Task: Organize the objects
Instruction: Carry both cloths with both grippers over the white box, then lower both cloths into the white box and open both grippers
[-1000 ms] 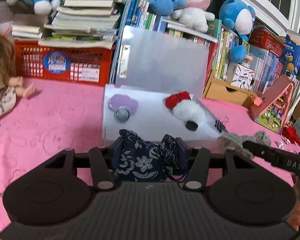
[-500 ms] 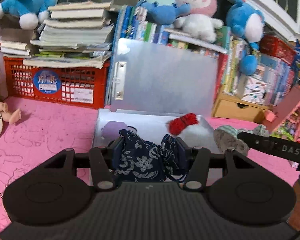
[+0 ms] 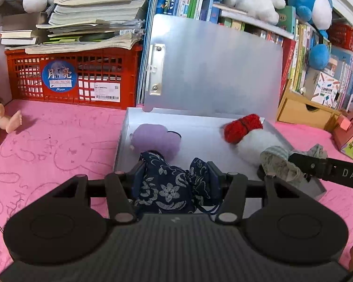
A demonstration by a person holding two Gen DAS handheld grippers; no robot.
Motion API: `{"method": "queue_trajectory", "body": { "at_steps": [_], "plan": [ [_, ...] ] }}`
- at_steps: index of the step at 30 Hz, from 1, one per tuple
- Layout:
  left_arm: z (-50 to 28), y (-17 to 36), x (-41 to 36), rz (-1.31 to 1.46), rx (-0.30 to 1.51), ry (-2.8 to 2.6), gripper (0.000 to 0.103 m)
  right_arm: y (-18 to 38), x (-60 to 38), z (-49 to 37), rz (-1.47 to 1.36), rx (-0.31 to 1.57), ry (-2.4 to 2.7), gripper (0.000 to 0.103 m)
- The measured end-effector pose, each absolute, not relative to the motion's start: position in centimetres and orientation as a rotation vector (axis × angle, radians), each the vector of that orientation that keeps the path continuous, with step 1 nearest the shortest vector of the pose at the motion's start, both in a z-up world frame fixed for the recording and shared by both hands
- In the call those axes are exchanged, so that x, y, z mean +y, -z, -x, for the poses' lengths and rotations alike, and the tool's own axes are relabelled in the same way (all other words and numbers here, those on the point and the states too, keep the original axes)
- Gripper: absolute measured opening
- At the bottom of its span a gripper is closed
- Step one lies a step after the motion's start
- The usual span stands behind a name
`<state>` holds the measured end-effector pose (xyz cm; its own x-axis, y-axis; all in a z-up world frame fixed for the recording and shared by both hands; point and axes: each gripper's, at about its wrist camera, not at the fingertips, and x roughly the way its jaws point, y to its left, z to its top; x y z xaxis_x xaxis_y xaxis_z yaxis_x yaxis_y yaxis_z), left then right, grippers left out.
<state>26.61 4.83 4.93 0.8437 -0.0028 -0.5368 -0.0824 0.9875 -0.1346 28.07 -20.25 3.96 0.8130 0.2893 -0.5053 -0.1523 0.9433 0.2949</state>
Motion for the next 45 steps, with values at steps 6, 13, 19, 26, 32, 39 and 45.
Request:
{"method": "queue_trajectory", "body": {
  "at_steps": [6, 13, 19, 26, 32, 39, 45],
  "plan": [
    [-28.4, -4.8, 5.0, 0.134, 0.572, -0.061, 0.060, -4.1, -19.6, -29.3, -0.200, 0.572, -0.228, 0.056],
    [-30.1, -4.3, 5.0, 0.126, 0.594, -0.068, 0.060, -3.1, -19.1, -30.8, -0.210, 0.611, -0.215, 0.056],
    [-30.4, -3.4, 5.0, 0.118, 0.611, -0.080, 0.060, -1.6, -19.4, -31.1, -0.237, 0.649, -0.216, 0.057],
    [-30.7, -2.8, 4.8, 0.104, 0.613, -0.083, 0.062, -1.3, -19.1, -31.1, -0.205, 0.651, -0.215, 0.059],
    [-30.9, -2.5, 5.0, 0.114, 0.617, -0.088, 0.066, -1.0, -18.7, -30.9, -0.156, 0.650, -0.219, 0.059],
    [-31.1, -2.2, 4.7, 0.095, 0.627, -0.087, 0.071, -0.5, -18.2, -30.9, -0.121, 0.664, -0.218, 0.065],
    [-31.4, -2.0, 4.7, 0.094, 0.645, -0.086, 0.074, -0.5, -18.2, -30.9, -0.126, 0.664, -0.232, 0.071]
  ]
}}
